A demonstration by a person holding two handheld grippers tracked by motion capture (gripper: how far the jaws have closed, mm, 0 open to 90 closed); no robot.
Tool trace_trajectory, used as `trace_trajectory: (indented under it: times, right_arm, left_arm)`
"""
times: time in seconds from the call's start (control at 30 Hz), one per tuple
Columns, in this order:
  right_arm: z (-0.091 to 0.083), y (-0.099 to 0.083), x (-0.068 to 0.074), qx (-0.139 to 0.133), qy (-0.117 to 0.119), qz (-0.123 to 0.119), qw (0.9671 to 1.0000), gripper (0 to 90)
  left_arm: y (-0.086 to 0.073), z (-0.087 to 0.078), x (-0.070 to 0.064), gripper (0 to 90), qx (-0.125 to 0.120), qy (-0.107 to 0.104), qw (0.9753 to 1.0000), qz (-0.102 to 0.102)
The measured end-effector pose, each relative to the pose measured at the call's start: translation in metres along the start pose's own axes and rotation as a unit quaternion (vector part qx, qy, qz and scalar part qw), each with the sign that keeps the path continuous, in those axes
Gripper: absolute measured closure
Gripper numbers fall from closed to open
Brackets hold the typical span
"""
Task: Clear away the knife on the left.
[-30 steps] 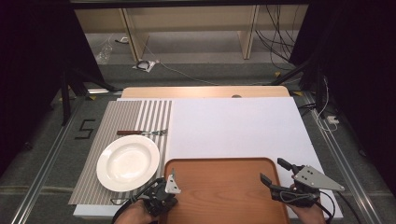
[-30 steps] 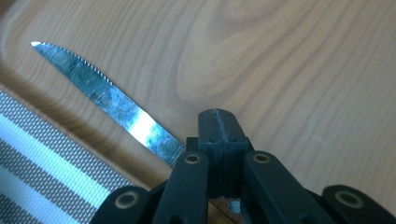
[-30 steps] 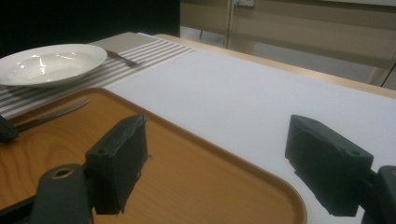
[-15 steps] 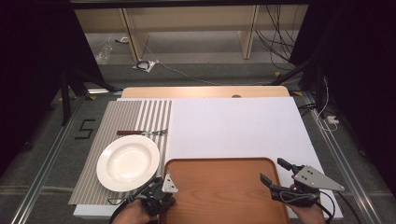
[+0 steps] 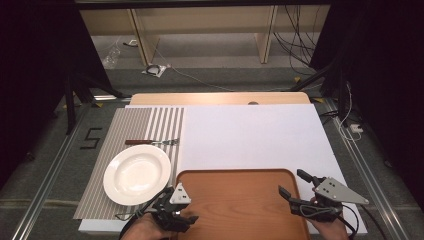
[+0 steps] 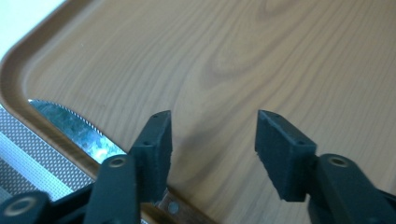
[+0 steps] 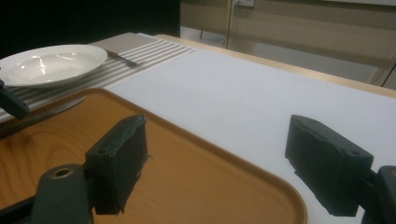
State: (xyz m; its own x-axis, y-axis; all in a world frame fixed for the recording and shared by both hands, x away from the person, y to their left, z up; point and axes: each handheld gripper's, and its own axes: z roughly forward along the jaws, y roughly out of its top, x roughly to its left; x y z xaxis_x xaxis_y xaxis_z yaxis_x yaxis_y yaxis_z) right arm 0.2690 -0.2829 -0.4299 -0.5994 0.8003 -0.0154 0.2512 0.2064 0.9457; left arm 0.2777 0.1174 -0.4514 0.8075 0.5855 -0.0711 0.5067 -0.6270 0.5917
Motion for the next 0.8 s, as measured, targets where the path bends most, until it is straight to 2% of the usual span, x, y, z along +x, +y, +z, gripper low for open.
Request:
trace_trajectory:
  times: [0.17, 0.37, 0.6, 0.8]
  right_arm:
    - [0.0, 0.0, -0.001, 0.0, 0.001, 0.003, 1.0, 21.6]
    - [0.0, 0.0, -0.002, -0.001, 0.003, 0.004, 1.0, 21.6]
    - [0.0, -0.001, -0.003, -0.002, 0.004, 0.006, 1.0, 21.6]
    - [0.0, -0.001, -0.003, -0.002, 0.004, 0.006, 1.0, 21.5]
  left_arm:
    - [0.001, -0.002, 0.003, 36.9, -0.019, 0.015, 0.9997, -0.01]
    - [0.002, -0.006, 0.008, 29.5, -0.051, 0.024, 0.9981, -0.024]
    - [0.004, -0.011, 0.012, 24.4, -0.089, 0.042, 0.9944, -0.04]
    - [0.005, -0.015, 0.016, 21.9, -0.11, 0.054, 0.991, -0.054]
